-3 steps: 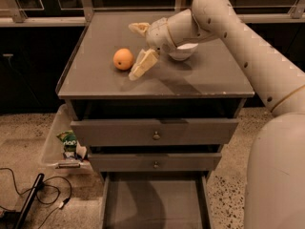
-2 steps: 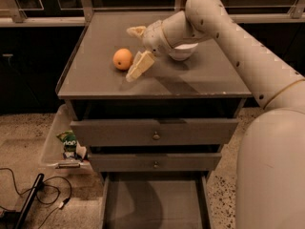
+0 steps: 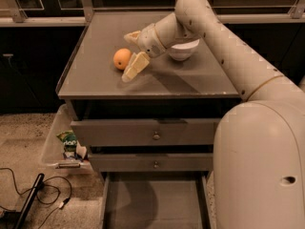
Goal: Place orange into bottom drawer
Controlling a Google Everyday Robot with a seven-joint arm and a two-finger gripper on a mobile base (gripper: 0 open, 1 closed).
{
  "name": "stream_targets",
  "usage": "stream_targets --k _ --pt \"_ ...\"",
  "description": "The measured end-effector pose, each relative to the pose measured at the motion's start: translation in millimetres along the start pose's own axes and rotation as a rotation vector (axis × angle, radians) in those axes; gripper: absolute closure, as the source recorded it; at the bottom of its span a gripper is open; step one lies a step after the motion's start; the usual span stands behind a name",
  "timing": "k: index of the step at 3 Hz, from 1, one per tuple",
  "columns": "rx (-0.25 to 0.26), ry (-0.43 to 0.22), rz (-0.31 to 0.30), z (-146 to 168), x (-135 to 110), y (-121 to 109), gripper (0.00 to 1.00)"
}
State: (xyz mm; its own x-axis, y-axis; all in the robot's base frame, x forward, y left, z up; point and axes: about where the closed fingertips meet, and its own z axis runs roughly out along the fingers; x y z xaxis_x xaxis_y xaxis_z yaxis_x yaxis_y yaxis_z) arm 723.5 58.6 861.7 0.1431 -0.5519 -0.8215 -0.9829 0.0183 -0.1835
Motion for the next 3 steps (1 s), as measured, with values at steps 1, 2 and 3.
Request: stream_targets --k 1,2,3 --pt "-0.001 0.0 0.001 0.1 -0.3 -0.4 0.19" --pt "-0.001 0.0 0.001 0.1 -0.3 -0.4 0.42" --pt "-0.001 0.0 0.001 0.2 -0.3 -0.4 0.65"
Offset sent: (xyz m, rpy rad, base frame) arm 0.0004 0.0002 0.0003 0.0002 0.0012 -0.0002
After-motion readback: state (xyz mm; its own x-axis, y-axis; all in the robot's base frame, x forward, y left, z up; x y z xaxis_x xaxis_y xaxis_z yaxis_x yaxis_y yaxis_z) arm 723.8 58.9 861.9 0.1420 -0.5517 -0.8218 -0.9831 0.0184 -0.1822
